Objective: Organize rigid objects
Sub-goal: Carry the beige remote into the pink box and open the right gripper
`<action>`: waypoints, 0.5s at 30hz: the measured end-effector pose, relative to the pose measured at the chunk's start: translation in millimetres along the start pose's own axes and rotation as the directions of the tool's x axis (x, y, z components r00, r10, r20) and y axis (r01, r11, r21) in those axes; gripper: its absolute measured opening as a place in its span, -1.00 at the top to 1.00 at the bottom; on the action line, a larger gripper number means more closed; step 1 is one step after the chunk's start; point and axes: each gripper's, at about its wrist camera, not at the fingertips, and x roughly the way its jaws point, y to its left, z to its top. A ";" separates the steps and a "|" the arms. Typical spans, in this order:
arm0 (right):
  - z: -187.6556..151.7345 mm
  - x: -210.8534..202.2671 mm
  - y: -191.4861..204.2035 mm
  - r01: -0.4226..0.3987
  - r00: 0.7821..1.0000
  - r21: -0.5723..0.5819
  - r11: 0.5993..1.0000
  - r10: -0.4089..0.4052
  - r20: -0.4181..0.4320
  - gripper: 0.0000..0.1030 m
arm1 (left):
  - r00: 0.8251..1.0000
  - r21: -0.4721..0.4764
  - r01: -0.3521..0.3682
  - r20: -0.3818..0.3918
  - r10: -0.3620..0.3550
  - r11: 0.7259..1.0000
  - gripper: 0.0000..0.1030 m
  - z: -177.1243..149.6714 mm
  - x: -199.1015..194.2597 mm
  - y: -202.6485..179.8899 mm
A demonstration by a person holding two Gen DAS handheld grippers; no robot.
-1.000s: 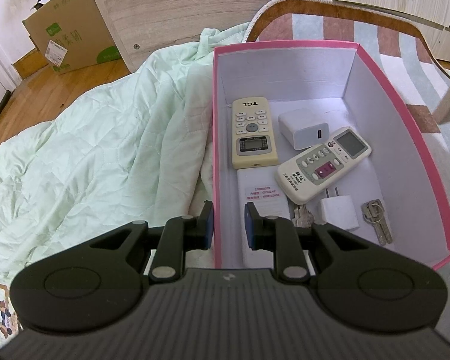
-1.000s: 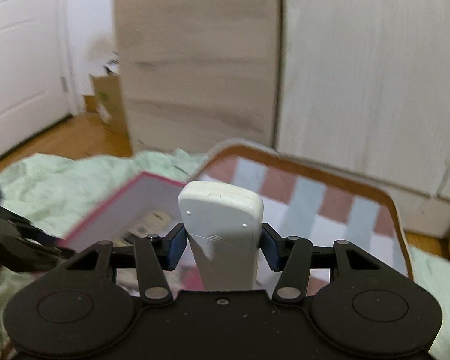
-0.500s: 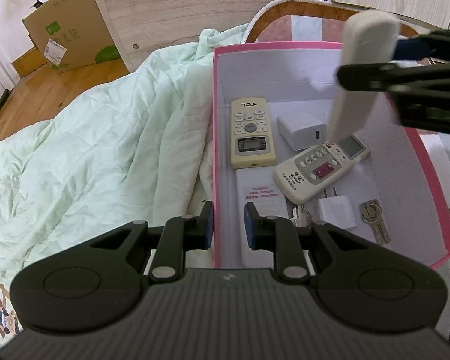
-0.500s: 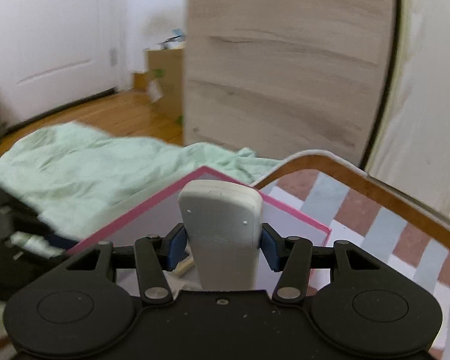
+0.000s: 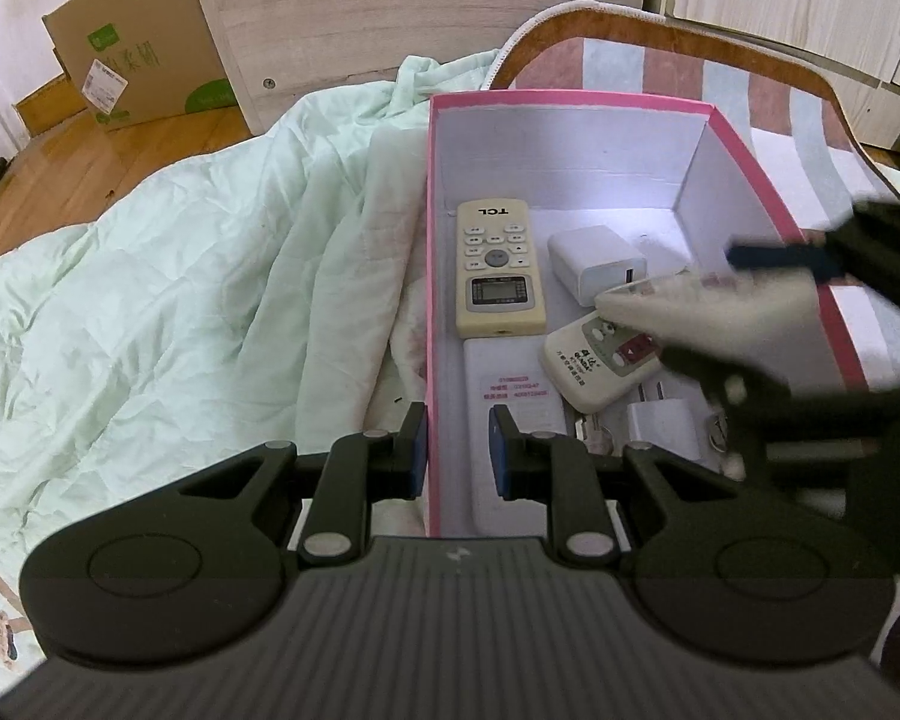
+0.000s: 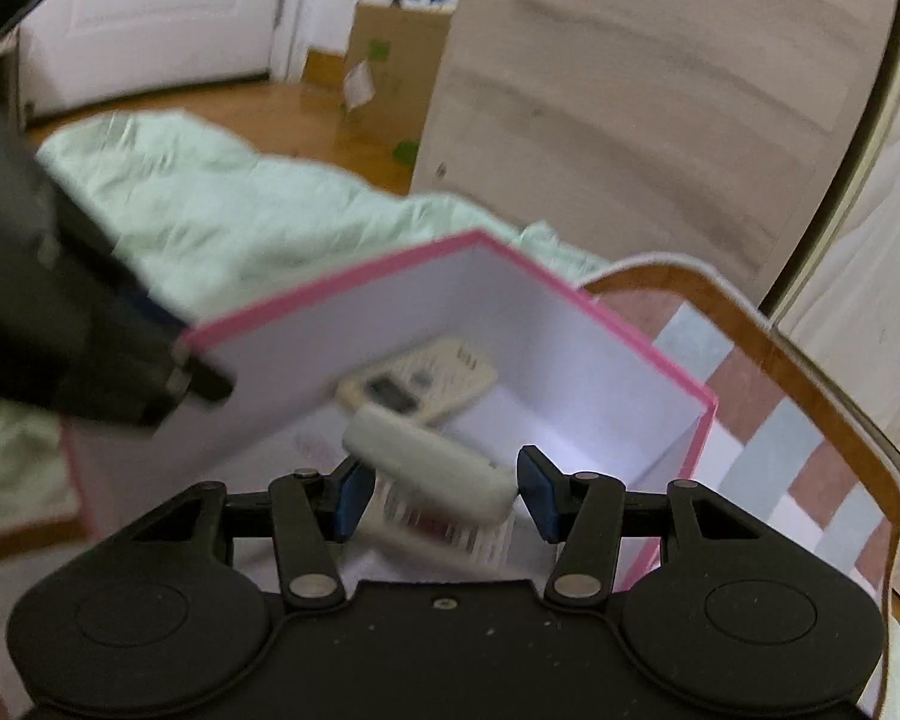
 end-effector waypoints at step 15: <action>-8.8 -2.3 31.0 0.024 1.000 -0.100 0.995 -0.025 -0.001 0.24 | 1.000 -0.011 0.011 -0.002 -0.011 1.000 0.62 -1.0 0.8 1.9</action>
